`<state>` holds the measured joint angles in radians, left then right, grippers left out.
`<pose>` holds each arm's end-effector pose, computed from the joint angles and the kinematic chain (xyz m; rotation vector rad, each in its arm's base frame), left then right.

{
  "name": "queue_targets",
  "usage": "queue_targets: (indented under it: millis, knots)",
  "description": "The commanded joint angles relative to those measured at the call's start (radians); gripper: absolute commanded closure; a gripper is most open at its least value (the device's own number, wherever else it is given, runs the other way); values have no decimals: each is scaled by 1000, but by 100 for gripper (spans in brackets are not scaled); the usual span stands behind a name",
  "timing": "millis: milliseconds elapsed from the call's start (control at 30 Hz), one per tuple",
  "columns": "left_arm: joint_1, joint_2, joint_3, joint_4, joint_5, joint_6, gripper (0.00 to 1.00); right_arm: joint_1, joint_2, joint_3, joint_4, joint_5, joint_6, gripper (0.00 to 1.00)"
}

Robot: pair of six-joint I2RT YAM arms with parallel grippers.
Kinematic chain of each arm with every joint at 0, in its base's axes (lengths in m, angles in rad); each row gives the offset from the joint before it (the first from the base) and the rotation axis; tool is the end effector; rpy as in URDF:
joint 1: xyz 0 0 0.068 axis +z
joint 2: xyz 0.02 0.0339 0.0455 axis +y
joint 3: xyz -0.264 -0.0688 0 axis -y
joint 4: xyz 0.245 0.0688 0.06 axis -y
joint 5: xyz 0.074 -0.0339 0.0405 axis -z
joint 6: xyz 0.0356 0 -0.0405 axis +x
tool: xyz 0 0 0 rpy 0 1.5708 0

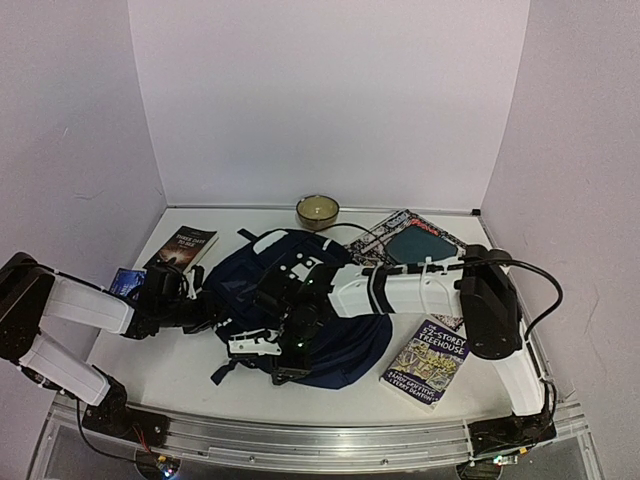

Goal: Pack the student bag
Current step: Pick up the second largest pocket of the bag from the student bag.

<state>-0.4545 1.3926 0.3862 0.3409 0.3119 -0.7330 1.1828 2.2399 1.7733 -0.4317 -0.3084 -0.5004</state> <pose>0.2107 -0.1151 0.1318 -0.1503 2.3843 -0.9585 0.1779 0.4639 0.1795 -1.9769 1.5821 0.6660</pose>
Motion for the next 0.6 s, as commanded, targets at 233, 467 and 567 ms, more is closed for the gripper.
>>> queue_targets:
  millis: [233,467,567]
  knots:
    - [10,-40,-6,17,-2,-12,100,1,-81,55,31,225,389,59]
    - [10,-69,-20,17,6,-28,100,0,-47,54,30,278,805,63]
    - [9,-70,-18,17,16,-29,100,-1,-38,34,52,254,921,63]
